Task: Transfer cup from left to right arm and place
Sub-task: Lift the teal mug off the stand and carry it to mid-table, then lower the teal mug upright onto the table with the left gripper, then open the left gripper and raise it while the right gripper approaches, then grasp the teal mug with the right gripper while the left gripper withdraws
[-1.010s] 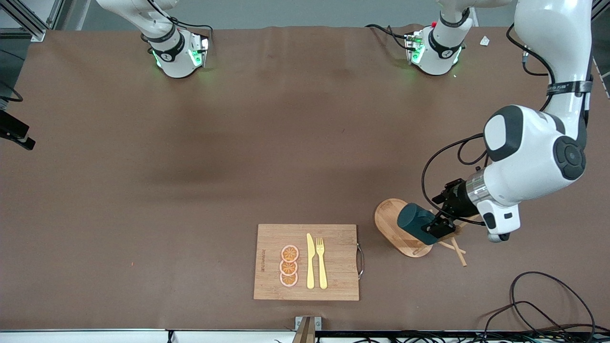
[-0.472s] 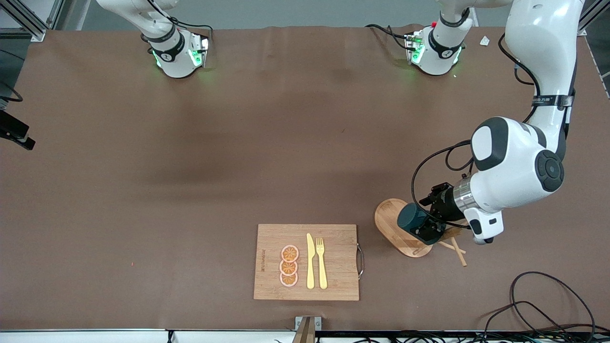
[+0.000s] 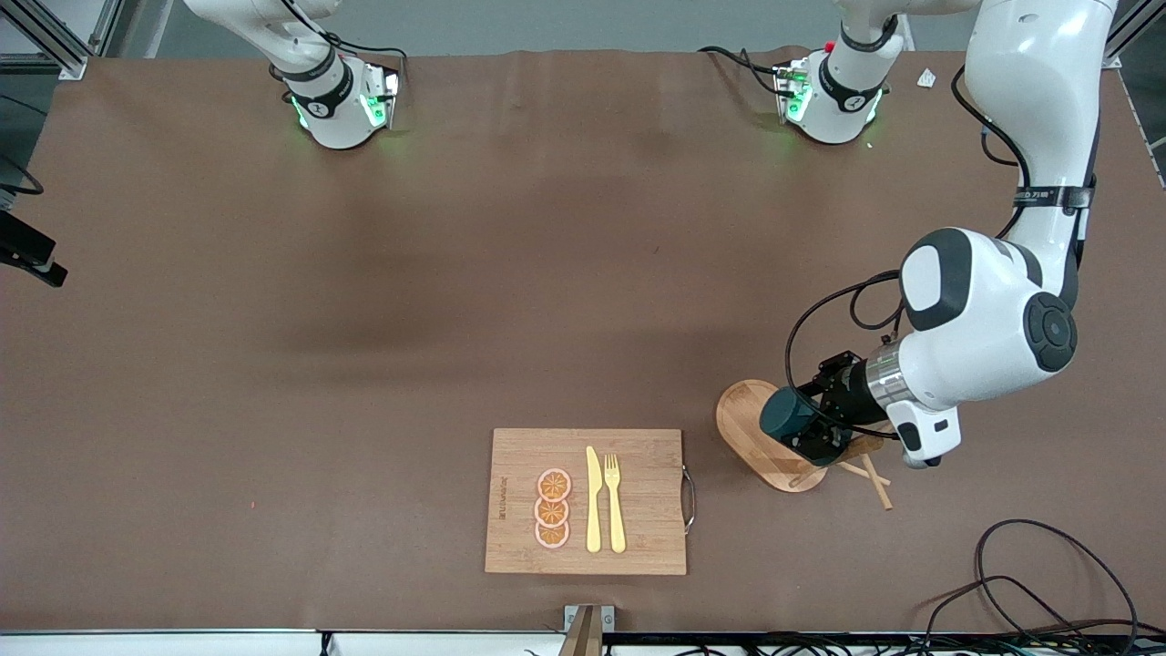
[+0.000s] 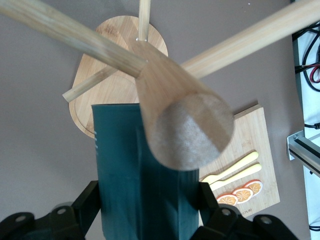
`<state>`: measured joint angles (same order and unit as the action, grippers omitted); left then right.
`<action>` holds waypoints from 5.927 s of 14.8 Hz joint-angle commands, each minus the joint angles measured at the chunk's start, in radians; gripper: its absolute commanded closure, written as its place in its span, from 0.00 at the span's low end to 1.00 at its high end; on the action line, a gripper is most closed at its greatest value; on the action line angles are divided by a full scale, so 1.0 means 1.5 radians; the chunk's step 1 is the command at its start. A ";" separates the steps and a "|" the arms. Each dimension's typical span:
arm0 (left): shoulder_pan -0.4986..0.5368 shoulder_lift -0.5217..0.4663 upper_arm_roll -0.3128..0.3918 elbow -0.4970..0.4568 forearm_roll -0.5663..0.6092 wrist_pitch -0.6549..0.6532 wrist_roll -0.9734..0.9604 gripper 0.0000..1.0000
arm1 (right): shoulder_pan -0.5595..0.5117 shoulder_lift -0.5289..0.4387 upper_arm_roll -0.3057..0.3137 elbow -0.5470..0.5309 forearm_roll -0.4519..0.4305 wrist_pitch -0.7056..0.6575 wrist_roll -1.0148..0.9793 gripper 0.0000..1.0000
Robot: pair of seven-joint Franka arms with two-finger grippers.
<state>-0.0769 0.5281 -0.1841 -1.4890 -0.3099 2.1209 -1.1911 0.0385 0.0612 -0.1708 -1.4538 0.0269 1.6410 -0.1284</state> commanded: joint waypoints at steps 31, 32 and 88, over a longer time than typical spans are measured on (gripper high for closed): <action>-0.550 0.292 -0.032 0.040 1.457 -0.012 -0.847 0.54 | -0.012 0.005 0.003 0.012 0.012 -0.007 -0.001 0.00; -0.565 0.296 -0.031 0.027 1.475 -0.030 -0.848 0.54 | -0.012 0.005 0.004 0.012 0.013 -0.007 -0.001 0.00; 0.024 -0.381 0.049 -0.011 0.235 -0.441 0.728 0.00 | 0.502 0.311 -0.014 -0.207 0.222 0.396 0.632 1.00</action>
<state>-0.0406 -0.0043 -0.1049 -1.4739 0.0565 1.4654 -0.1168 0.8185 0.5604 -0.1661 -1.7894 0.3519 2.3184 0.9128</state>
